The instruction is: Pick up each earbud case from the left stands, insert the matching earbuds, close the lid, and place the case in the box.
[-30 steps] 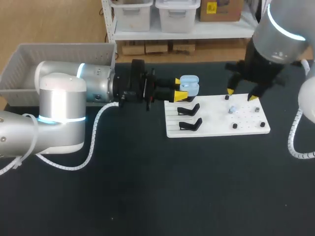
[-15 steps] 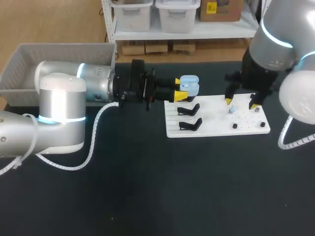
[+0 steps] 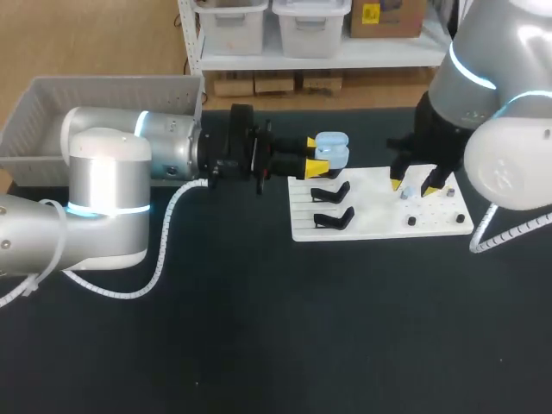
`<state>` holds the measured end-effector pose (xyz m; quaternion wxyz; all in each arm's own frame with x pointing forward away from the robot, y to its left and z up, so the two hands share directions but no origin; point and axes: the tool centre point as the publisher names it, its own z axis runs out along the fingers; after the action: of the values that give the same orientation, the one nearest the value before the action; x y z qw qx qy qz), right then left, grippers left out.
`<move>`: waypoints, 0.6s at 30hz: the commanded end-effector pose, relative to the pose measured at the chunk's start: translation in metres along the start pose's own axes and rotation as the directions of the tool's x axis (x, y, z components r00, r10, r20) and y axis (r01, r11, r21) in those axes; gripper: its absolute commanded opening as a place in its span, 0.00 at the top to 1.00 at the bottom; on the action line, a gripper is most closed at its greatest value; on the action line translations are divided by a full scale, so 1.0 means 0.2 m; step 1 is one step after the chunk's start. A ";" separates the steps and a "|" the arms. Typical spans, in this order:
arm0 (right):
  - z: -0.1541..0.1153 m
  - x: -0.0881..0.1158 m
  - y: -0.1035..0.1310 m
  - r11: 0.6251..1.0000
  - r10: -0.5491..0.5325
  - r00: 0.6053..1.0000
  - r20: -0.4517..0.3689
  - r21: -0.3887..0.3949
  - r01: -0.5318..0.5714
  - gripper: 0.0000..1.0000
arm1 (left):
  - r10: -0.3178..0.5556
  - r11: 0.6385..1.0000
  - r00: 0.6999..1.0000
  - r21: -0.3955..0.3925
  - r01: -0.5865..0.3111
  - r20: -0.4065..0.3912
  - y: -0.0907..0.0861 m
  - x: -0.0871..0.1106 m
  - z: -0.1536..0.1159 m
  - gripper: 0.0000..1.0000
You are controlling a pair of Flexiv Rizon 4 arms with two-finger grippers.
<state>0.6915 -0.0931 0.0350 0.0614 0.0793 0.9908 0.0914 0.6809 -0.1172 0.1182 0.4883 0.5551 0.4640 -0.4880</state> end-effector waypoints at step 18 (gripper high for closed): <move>0.06 -0.01 -0.03 0.999 0.035 0.999 0.005 -0.025 -0.035 0.63 | 0.003 1.000 1.000 -0.007 -0.003 0.002 -0.01 0.00 0.00 1.00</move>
<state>0.6960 -0.0977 0.0231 0.0603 0.0951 0.9881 0.1046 0.6809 -0.1173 0.1182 0.4883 0.5551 0.4640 -0.4880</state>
